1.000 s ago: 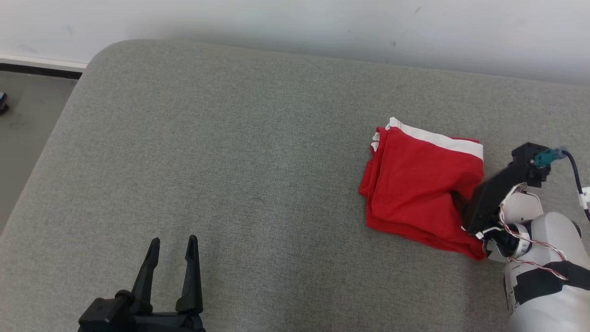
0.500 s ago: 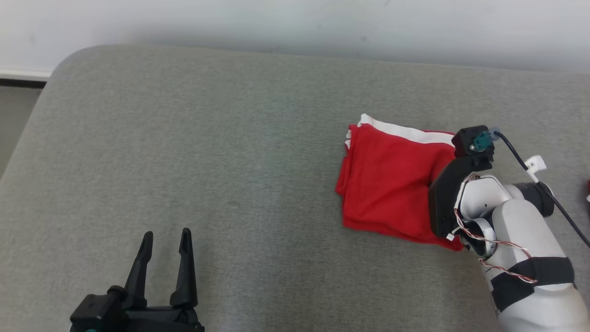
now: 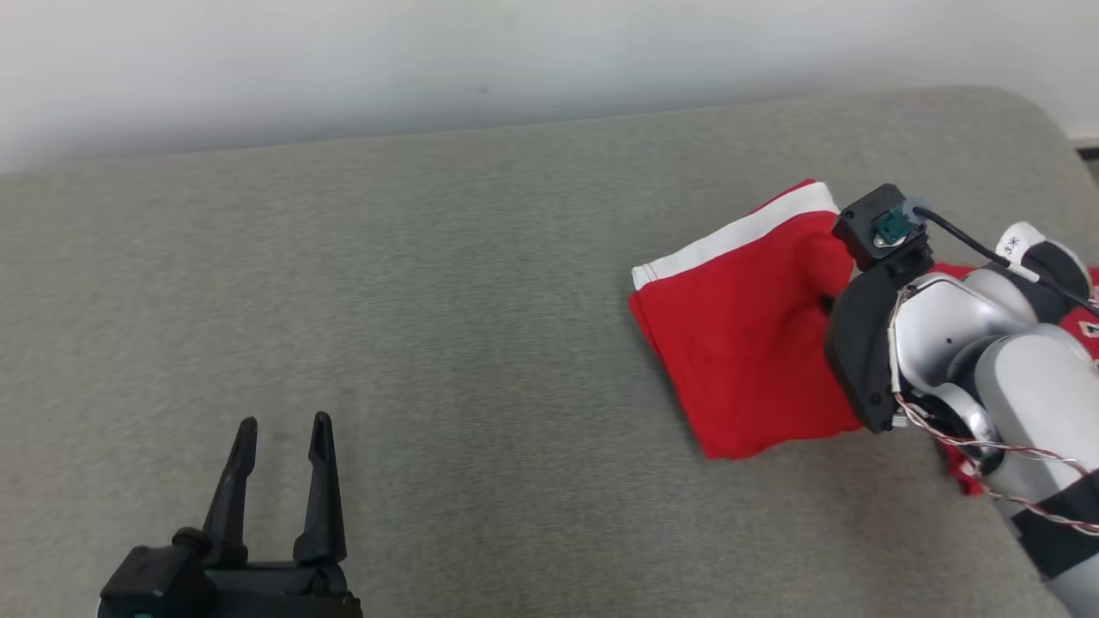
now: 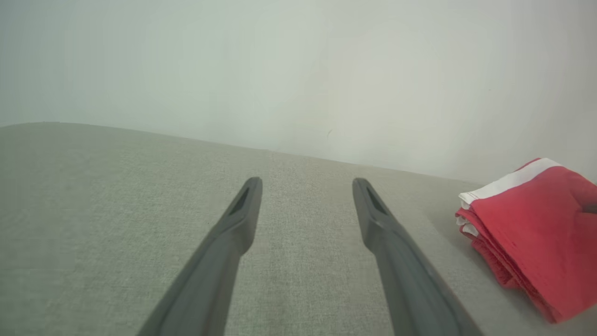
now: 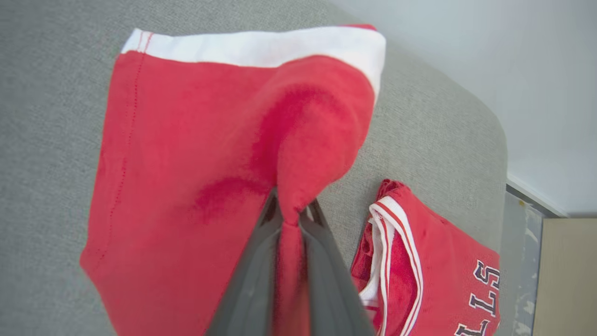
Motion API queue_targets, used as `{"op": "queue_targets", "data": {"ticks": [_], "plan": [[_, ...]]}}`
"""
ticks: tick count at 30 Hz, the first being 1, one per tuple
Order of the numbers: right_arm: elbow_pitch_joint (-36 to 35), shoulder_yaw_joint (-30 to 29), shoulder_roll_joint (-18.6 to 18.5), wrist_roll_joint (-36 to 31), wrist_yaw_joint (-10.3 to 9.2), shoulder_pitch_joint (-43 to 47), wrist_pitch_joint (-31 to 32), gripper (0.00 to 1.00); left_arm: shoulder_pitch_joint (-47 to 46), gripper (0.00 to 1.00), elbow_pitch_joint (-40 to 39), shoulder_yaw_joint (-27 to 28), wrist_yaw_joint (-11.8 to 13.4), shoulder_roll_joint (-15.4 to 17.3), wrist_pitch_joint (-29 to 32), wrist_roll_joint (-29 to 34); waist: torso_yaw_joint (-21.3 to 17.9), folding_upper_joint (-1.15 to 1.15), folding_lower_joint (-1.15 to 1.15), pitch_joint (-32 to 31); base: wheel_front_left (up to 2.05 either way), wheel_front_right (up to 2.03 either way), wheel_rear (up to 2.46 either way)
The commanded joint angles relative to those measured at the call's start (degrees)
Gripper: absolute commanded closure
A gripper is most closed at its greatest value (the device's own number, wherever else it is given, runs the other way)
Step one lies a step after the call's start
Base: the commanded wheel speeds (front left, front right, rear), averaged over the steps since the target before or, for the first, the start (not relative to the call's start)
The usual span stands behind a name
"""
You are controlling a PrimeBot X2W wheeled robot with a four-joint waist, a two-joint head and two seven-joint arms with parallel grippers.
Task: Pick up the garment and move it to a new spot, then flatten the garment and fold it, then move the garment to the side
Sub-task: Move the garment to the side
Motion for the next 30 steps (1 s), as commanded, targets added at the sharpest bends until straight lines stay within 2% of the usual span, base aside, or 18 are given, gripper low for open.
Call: {"op": "queue_targets", "data": {"ticks": [1, 6, 12, 20, 26, 30], "plan": [[-0.62, 1.12, -1.83, 0.77, 0.03, -1.06, -0.18, 1.00, -0.76, 0.00, -0.25, 0.18, -0.37, 0.06, 0.00, 0.82, -6.86, -0.01, 0.00, 1.00, 0.00, 0.00, 0.00], [-0.97, 3.21, -6.19, 2.25, 0.03, -3.32, -2.48, 1.00, -1.94, 0.00, -0.57, 0.52, -1.12, 0.08, 0.00, 1.96, -10.60, -0.01, 0.00, 3.16, 0.00, 0.00, 0.00], [2.24, 5.00, -11.97, 2.30, 0.03, -5.62, -6.36, 1.00, -3.28, 0.00, -0.16, 0.67, -2.24, 0.09, 0.01, 3.76, -12.30, -0.01, 0.00, 5.45, 0.00, 0.00, 0.00], [9.36, 4.68, -18.35, 0.33, 0.03, -6.17, -11.88, 1.00, -4.82, 0.00, -0.02, 0.57, -3.42, 0.09, 0.01, 4.84, -10.72, -0.01, 0.00, 8.16, 0.00, 0.00, 0.00], [14.28, 3.51, -20.13, -1.33, 0.02, -5.63, -16.64, 1.00, -6.11, 0.00, -0.02, 0.81, -3.96, 0.08, 0.01, 5.66, -8.61, -0.01, 0.00, 9.93, 0.00, 0.00, 0.00], [18.33, 1.90, -20.06, -3.17, 0.02, -5.10, -20.42, 1.00, -6.82, 0.00, -0.05, 0.89, -4.37, 0.08, 0.01, 5.99, -6.99, -0.01, 0.00, 10.96, 0.00, 0.00, 0.00]]}}
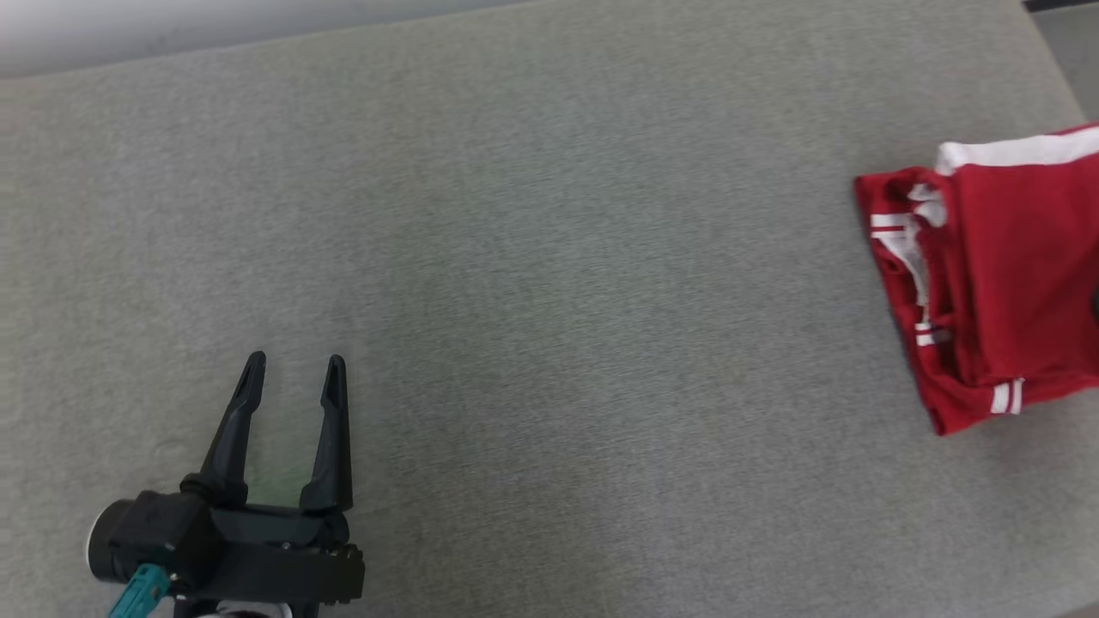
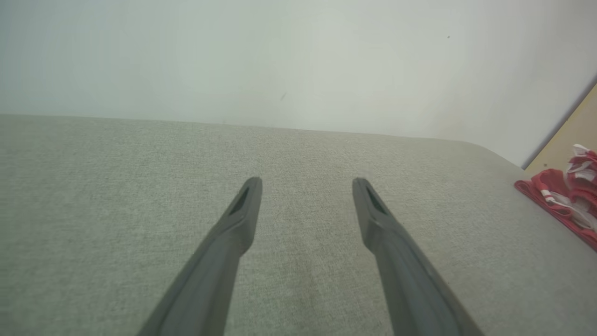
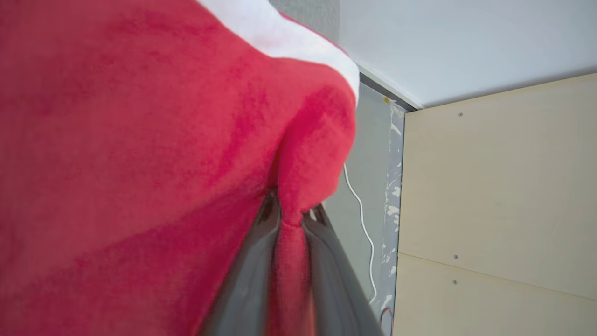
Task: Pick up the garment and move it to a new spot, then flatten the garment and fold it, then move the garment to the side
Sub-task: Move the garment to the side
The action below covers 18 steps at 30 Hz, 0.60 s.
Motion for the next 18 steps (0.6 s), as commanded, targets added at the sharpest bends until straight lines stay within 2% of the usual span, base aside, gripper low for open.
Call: {"op": "queue_targets", "data": {"ticks": [1, 7, 10, 15, 18], "plan": [[0.77, -0.84, 0.04, -0.41, -0.01, 0.75, -0.72, 0.00, -0.83, 0.00, -0.07, 0.08, 0.01, 0.09, 0.01, 0.19, 1.42, -0.01, 0.00, 0.86, 0.00, 0.00, 0.00], [3.63, -6.16, 2.37, -2.82, -0.01, 1.84, -8.39, 0.00, -0.12, 0.00, 0.04, -0.30, 0.64, 0.08, 0.01, -0.66, 2.94, -0.01, 0.00, -0.95, 0.00, 0.00, 0.00], [4.09, -10.15, 5.76, -2.11, -0.01, 3.03, -13.52, 0.00, 0.72, 0.00, -0.19, -0.23, 0.99, 0.08, 0.00, -1.12, 3.56, -0.01, 0.00, -2.93, 0.00, 0.00, 0.00], [2.74, -17.77, 12.77, 2.67, -0.01, 7.54, -21.56, 0.00, 2.64, 0.00, -0.24, -0.19, 1.77, 0.08, 0.00, -2.24, 4.71, -0.01, 0.00, -7.27, 0.00, 0.00, 0.00], [-0.51, -18.34, 14.75, 3.46, -0.01, 11.47, -25.42, 0.00, 4.13, 0.00, -0.43, -0.04, 2.19, 0.07, 0.01, -3.40, 5.57, -0.01, 0.00, -9.91, 0.00, 0.00, 0.00]]}}
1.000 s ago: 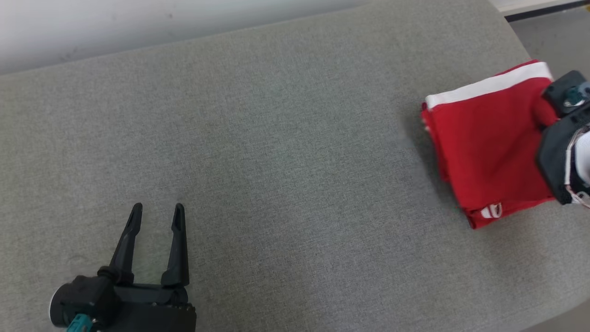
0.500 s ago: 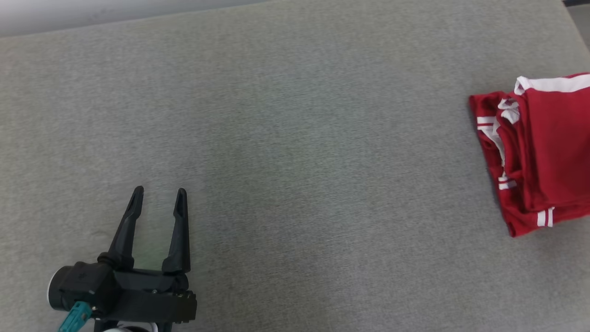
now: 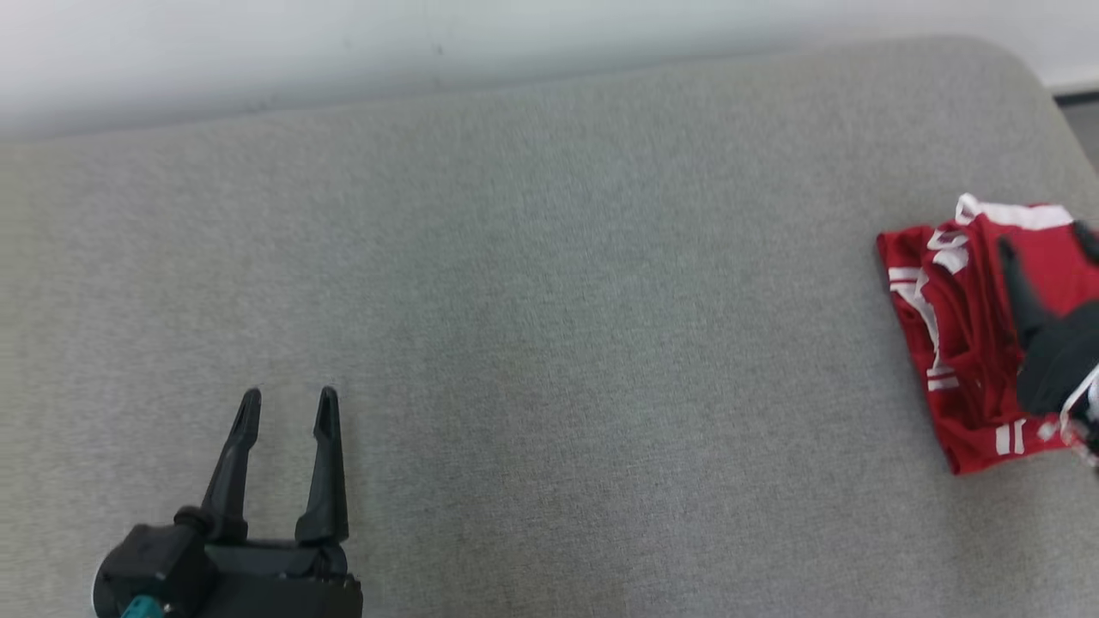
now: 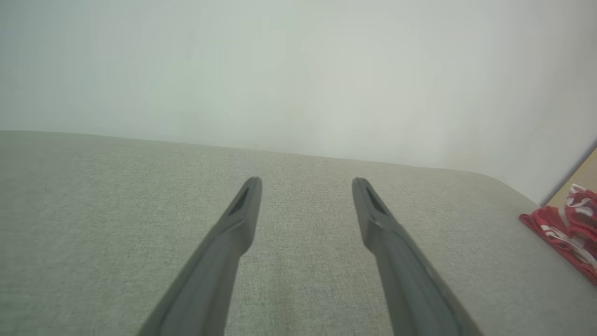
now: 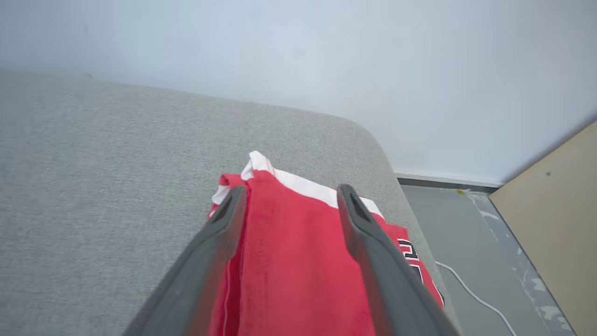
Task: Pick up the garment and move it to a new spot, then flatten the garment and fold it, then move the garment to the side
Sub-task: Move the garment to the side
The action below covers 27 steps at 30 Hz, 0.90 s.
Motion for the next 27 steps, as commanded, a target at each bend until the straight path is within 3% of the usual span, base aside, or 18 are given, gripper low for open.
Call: {"op": "queue_targets", "data": {"ticks": [1, 15, 27], "plan": [[-1.03, -0.17, 0.60, 0.34, 0.01, 1.50, -1.22, 0.00, 1.16, 0.00, -0.08, 0.29, 0.37, 0.05, 0.02, -0.32, 1.62, 0.00, 0.01, -3.73, 0.00, 0.00, 0.00], [-15.30, -2.97, 13.18, 4.00, 0.01, 21.41, -13.06, 0.00, 6.48, 0.00, 3.47, 2.86, 1.08, 0.06, 0.02, -0.09, 4.71, 0.00, 0.01, -12.65, 0.00, 0.00, 0.00], [-13.04, -1.97, 19.16, 3.10, 0.01, 28.39, -15.99, 0.00, 7.42, 0.00, 7.68, 4.62, -0.15, 0.03, 0.02, 0.55, 7.04, 0.00, 0.01, -14.65, 0.00, 0.00, 0.00]]}}
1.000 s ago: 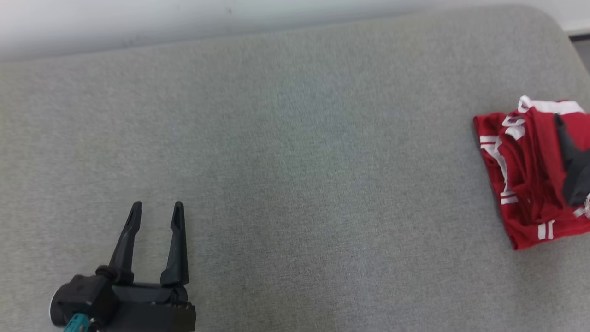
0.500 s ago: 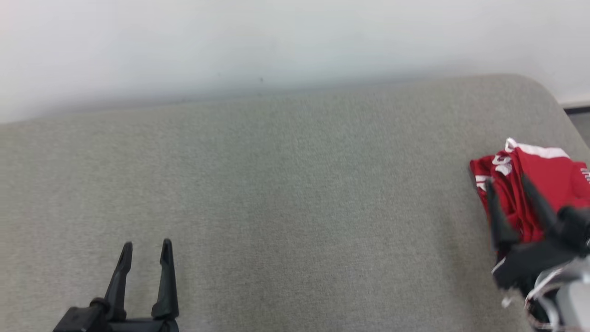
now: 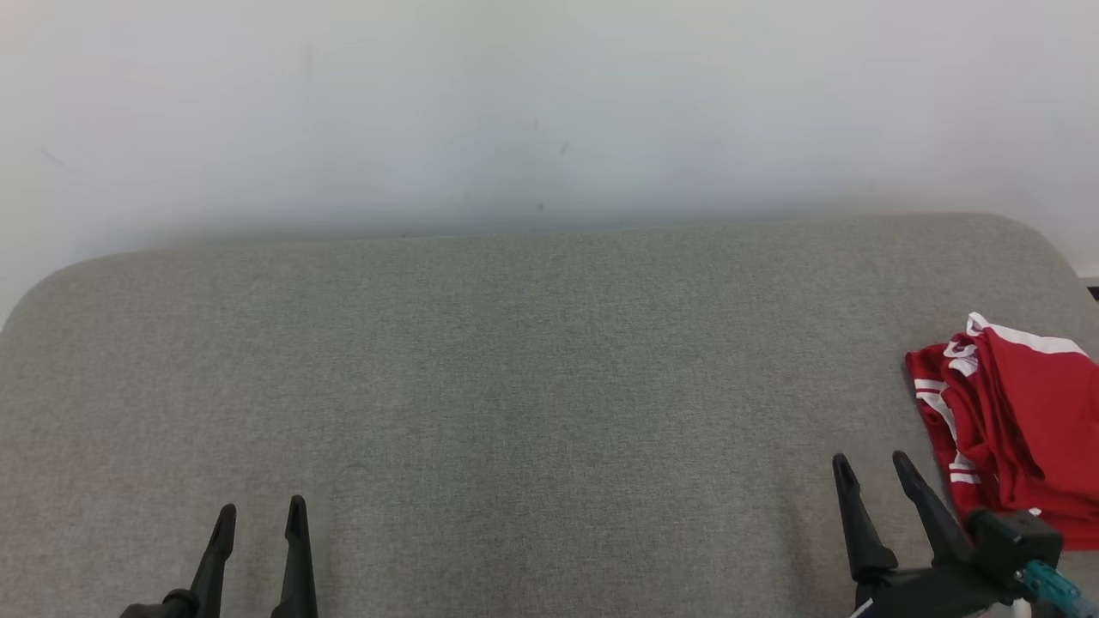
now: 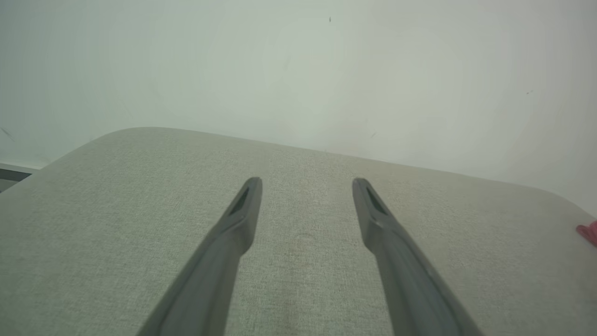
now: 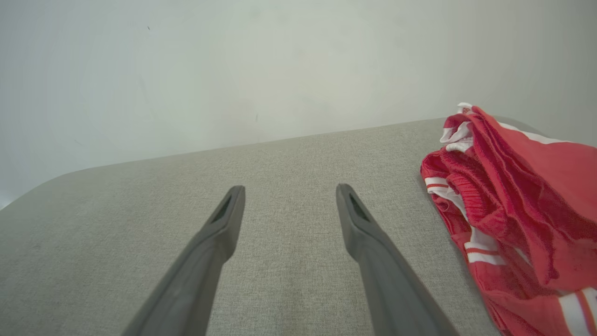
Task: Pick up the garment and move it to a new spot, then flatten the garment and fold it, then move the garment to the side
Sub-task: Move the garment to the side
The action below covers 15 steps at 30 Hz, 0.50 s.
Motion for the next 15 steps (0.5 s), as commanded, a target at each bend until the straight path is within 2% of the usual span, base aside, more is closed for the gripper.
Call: {"op": "queue_targets", "data": {"ticks": [1, 15], "plan": [[0.44, -0.51, 0.32, -0.33, 0.01, 1.13, -0.33, 0.00, 0.45, 0.00, 0.55, 0.04, -0.24, 0.04, 0.02, 0.07, 0.70, 0.01, 0.01, -0.43, 0.00, 0.00, 0.00], [0.23, -1.48, 1.63, -2.09, 0.01, 2.72, -0.36, 0.00, 0.67, 0.00, 2.04, 0.89, -0.73, 0.03, 0.02, -0.17, -0.04, 0.01, 0.01, -0.60, 0.00, 0.00, 0.00]]}}
